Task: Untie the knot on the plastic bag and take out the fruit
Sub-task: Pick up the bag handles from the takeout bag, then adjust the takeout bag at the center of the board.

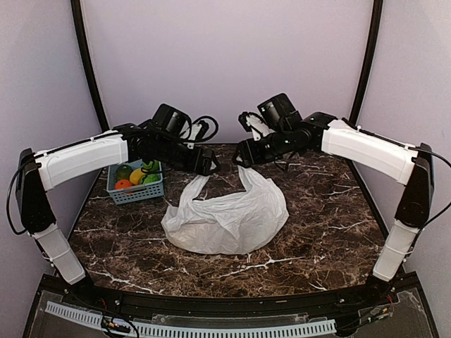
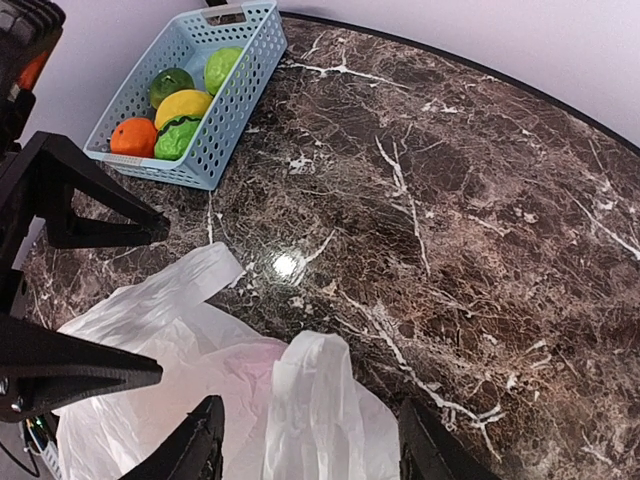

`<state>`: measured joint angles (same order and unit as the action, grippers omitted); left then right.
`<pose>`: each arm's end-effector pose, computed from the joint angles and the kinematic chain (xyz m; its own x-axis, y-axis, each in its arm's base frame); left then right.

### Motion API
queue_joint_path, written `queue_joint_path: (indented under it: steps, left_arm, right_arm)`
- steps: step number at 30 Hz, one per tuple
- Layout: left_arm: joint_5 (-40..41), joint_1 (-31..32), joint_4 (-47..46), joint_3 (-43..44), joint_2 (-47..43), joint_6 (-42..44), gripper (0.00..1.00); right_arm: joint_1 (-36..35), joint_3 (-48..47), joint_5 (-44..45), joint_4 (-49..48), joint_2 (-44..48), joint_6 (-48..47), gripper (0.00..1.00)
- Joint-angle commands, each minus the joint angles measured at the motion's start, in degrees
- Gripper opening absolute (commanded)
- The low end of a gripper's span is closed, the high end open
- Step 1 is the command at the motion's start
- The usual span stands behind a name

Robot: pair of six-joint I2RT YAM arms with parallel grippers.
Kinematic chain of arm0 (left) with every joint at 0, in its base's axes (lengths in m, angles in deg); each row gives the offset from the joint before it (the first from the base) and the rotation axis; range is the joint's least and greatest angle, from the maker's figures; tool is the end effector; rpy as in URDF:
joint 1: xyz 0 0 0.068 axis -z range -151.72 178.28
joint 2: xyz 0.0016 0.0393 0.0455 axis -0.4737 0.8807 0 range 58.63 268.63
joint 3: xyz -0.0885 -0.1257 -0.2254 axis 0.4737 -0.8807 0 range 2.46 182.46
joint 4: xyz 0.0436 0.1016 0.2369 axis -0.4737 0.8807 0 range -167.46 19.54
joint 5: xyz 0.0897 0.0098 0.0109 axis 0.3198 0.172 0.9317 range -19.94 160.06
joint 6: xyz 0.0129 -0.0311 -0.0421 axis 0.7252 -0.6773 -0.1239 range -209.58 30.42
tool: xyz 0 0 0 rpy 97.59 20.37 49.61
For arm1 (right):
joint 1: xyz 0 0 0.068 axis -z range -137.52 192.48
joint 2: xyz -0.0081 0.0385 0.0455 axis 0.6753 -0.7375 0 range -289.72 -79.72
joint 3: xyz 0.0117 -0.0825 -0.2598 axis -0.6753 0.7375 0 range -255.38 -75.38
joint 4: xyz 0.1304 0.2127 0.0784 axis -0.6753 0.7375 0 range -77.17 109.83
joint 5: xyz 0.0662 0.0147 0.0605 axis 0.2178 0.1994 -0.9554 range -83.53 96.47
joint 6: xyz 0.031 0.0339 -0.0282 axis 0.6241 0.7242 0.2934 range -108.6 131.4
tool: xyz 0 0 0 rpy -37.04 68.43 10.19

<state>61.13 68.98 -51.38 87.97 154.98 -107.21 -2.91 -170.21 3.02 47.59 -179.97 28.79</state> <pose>0.2909 -0.2575 0.3232 -0.6575 0.1711 -0.7337 0.5657 0.7553 -0.3308 0.2795 0.2866 0.3393 -0.6544 -0.2385 -0.7176 -0.5735 0.7750 0.2654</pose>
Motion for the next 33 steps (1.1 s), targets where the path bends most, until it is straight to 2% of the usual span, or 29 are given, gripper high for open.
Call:
queue_joint_path:
  steps: [1, 3, 6, 7, 10, 11, 13, 14, 20, 23, 26, 33]
  left_arm:
    - [-1.28, -0.27, 1.46, 2.62, 1.12, 1.01, 0.79]
    - [-1.67, -0.4, 1.42, 3.08, 2.03, 1.02, 0.71]
    - [-2.36, -0.38, 1.76, 3.91, 3.47, 1.06, 0.52]
    - [-2.38, -0.37, 1.93, 4.3, 3.7, 1.08, 0.48]
    - [-2.44, -0.37, 2.67, 5.65, 4.1, 1.04, 0.26]
    - [-2.2, -0.37, 2.64, 5.77, 3.57, 0.98, 0.22]
    - [-1.14, -0.47, 2.26, 6.26, 2.05, 1.05, 0.07]
    - [-0.63, -0.46, 2.24, 7.21, 1.49, 1.46, 0.04]
    - [2.76, -0.84, -0.55, 14.45, -6.74, 4.73, 0.01]
    - [2.33, -0.82, -6.99, 11.96, -12.6, 5.89, 0.01]
    - [2.03, -0.81, -12.69, 9.57, -18.66, 5.68, 0.01]
    - [-3.93, -0.81, -14.49, 7.83, -22.31, 2.13, 0.01]
  right_arm:
    - [-0.36, -3.24, -0.85, 1.27, -2.66, -1.43, 0.55]
    - [-0.38, -3.7, -1.57, 1.4, -3.3, -1.71, 0.49]
    - [-0.33, -4.17, -2.81, 1.61, -4.01, -2.17, 0.38]
    - [-0.34, -4.26, -3.01, 1.71, -4.09, -2.18, 0.32]
    - [0.04, -4.9, -2.53, 2.07, -3.68, -1.9, 0.09]
    - [0.42, -5.3, -2.63, 2.25, -3.26, -1.91, 0.05]
    - [1.5, -6.35, -3.77, 2.4, -2.01, -2.35, 0.03]
    - [2.11, -7.1, -3.93, 2.54, -0.99, -2.74, 0.02]
    - [4.28, -15.55, -0.29, 5.47, 5.42, -6.42, 0.0]
    - [4.25, -16.92, 0.62, 4.35, 10.54, -7.85, 0.0]
    - [4.25, -12.37, -1.39, -0.82, 18.37, -7.99, 0.0]
    - [4.25, -2.98, -4.1, -6.84, 28.76, -6.18, 0.0]
